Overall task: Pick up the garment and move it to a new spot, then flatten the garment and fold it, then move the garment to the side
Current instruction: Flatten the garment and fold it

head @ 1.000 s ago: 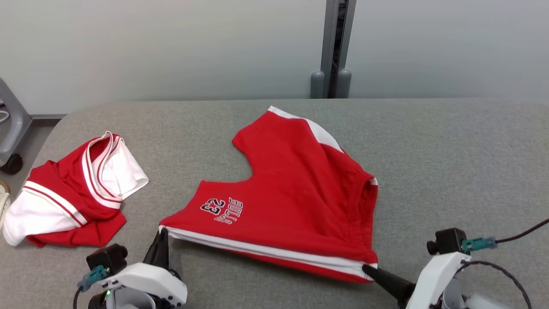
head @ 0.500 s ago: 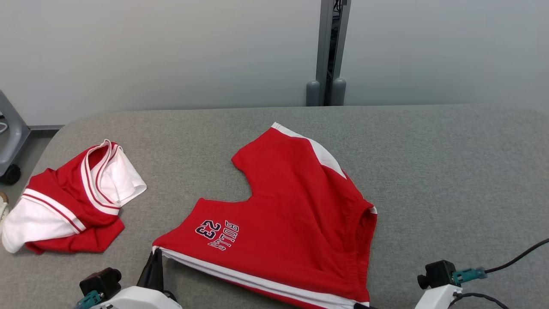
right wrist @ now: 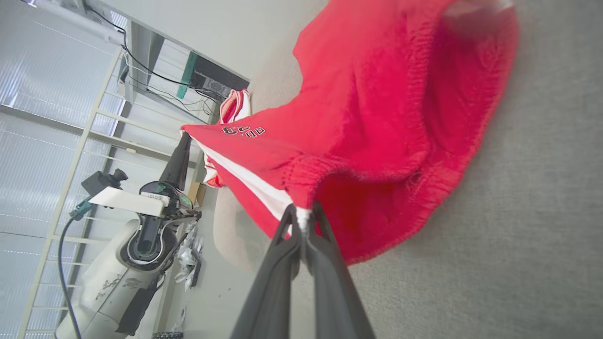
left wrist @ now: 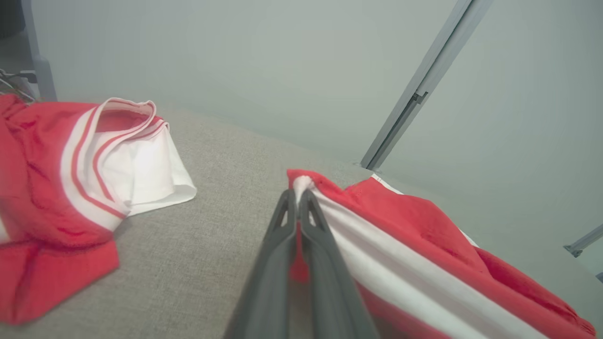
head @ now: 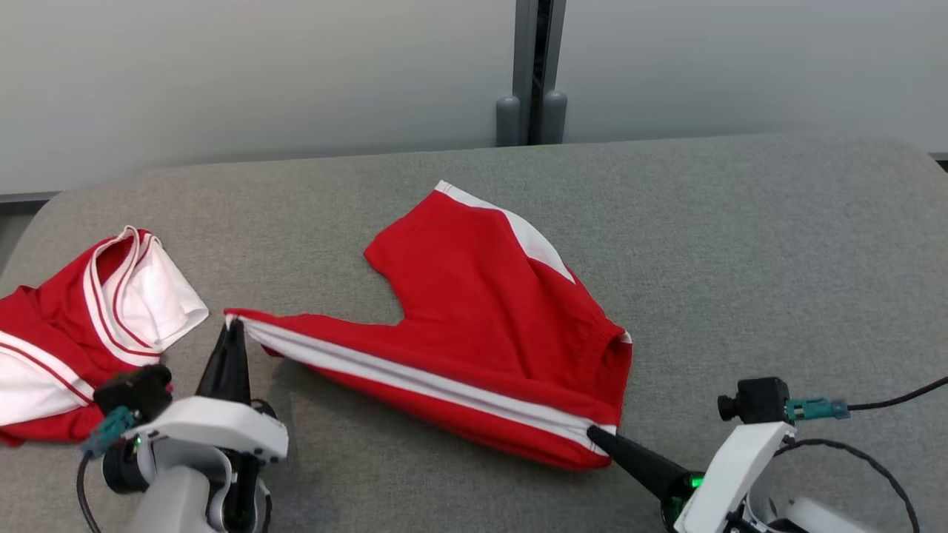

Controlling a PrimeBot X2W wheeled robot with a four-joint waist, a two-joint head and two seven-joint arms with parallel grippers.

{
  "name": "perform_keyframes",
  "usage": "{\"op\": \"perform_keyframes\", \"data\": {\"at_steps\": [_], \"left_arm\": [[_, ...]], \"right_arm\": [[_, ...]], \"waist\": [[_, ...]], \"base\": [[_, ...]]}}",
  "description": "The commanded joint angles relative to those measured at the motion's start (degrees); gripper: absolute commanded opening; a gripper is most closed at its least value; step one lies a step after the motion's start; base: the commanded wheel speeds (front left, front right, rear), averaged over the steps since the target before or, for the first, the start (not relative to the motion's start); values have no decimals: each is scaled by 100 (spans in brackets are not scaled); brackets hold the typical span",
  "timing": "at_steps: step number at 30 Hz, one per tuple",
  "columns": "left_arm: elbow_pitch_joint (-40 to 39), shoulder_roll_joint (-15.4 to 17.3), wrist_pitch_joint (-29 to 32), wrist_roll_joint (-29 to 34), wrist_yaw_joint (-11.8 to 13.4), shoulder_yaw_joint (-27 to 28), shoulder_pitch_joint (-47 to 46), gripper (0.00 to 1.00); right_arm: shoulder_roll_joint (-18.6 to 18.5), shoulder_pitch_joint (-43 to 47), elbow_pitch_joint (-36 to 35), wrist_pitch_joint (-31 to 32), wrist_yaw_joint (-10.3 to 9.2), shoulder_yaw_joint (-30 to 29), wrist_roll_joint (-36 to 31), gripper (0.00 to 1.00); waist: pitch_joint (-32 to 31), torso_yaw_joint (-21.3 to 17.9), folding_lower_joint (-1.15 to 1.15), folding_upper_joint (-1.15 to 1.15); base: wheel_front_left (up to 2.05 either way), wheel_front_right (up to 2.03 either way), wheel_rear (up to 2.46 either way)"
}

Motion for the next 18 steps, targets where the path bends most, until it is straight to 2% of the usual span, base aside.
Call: {"op": "perform_keyframes", "data": {"at_steps": [1,8,18], "left_arm": [[-25,71,-13,85,43,49,-287,0],[180,152,-13,246,80,24,-1315,0],[1040,199,-13,432,6,-131,-2796,0]], "right_arm": [[29,-98,-62,-96,2,-136,45,0],[335,-438,-163,-210,2,-545,63,0],[876,-839,-53,-398,2,-891,-41,0]], "waist": [[215,-150,0,0],[777,-460,0,0],[1520,-920,0,0]], "base": [[0,0,0],[0,0,0],[0,0,0]]}}
